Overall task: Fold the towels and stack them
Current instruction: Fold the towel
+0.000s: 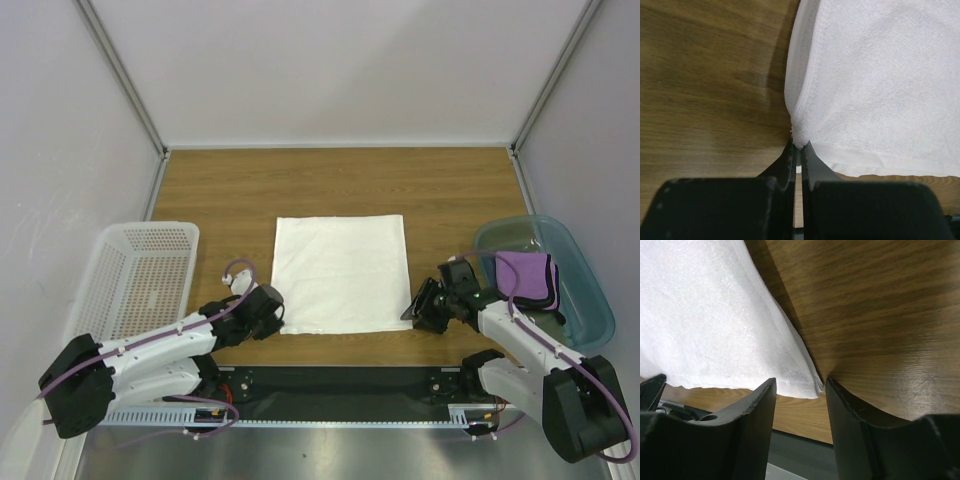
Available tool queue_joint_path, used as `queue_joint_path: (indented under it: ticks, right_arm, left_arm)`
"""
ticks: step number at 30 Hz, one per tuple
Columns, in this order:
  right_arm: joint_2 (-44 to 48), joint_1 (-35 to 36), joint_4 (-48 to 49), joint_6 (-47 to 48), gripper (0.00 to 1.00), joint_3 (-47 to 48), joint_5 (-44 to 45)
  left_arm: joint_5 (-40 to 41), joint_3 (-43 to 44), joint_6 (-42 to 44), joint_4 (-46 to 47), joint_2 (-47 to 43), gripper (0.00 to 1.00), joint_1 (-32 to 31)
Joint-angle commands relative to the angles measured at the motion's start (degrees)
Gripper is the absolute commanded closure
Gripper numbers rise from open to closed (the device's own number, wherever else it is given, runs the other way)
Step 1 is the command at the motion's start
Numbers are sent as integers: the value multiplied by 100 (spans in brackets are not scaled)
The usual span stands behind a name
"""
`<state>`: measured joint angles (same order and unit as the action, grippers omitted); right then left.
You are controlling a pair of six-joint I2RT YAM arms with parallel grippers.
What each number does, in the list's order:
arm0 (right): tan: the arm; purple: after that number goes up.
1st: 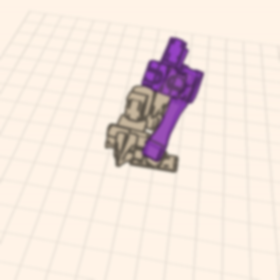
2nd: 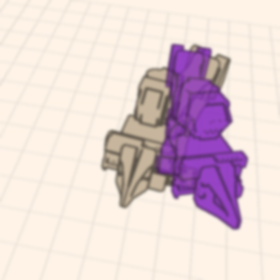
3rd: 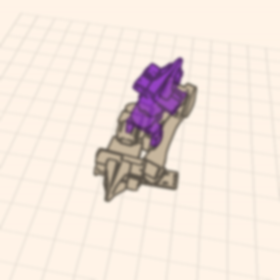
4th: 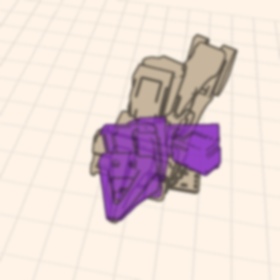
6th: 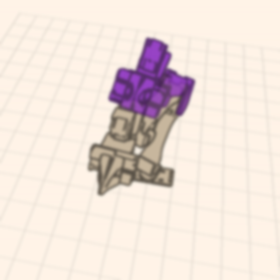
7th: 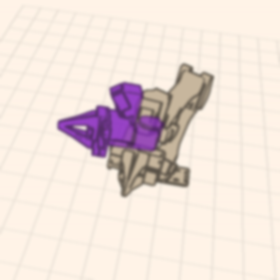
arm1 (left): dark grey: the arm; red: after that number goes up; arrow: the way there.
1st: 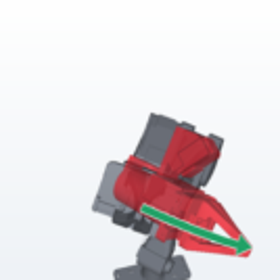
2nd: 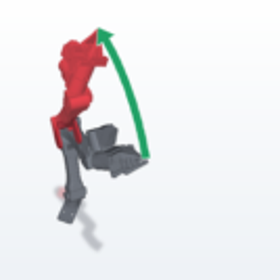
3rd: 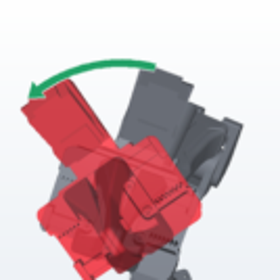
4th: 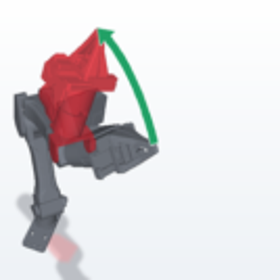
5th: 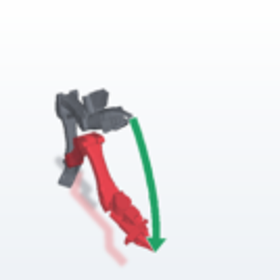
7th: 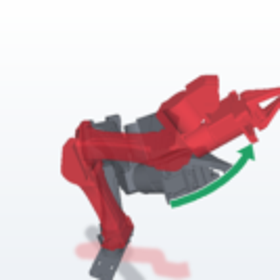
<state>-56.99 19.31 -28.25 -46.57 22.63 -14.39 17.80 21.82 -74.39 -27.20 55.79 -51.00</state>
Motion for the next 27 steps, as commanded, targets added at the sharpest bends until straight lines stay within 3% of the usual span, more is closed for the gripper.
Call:
queue_joint_path:
  ticks: [1,11,18,27]
  right_arm:
    - [-136,81,-269,-45,50,-75,165]
    - [-198,345,-330,-248,50,-5,156]
    - [-260,398,-234,-283,56,-13,121]
    - [-339,530,-155,-415,50,-40,252]
  left_arm:
    - [145,112,162,-180,64,99,-32]
    - [127,76,170,-172,46,100,-32]
    - [136,76,206,-136,55,100,-32]
    - [153,68,214,-163,-7,100,-32]
